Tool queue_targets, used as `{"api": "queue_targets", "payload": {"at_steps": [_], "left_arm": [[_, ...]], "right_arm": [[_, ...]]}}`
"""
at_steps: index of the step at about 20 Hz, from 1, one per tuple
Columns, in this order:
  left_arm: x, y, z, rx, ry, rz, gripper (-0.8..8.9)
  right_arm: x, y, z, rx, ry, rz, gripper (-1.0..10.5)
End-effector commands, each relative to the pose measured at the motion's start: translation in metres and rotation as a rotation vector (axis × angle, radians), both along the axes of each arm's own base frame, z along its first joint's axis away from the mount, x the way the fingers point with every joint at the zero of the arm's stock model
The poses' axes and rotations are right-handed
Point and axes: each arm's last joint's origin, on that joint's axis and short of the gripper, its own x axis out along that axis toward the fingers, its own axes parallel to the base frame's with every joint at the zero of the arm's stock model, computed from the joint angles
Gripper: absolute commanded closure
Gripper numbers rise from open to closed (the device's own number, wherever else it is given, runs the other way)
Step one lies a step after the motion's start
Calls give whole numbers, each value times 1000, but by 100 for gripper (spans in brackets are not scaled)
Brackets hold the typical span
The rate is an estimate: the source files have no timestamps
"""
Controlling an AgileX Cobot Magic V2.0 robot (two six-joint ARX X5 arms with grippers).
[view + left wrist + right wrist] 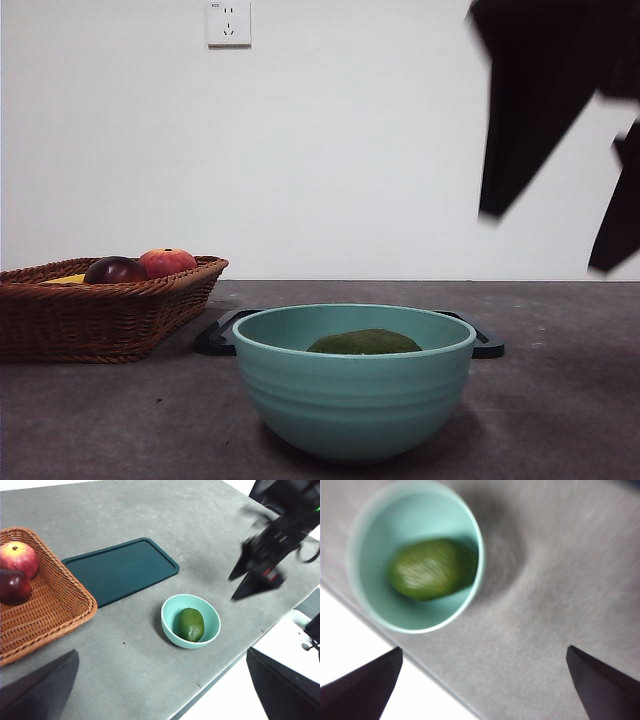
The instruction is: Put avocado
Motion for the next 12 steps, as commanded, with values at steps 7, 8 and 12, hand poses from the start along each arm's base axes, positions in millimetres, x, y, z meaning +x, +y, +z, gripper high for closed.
{"api": "queue_targets", "payload": {"at_steps": [7, 8, 12], "left_arm": [[0, 0, 3, -12, -11, -5, 157], [0, 0, 3, -12, -11, -5, 157], [0, 0, 3, -10, -13, -6, 157]], "right_arm": [[25, 40, -42, -44, 90, -57, 435], [27, 42, -45, -55, 93, -61, 435], [33, 47, -56, -60, 106, -85, 439]]}}
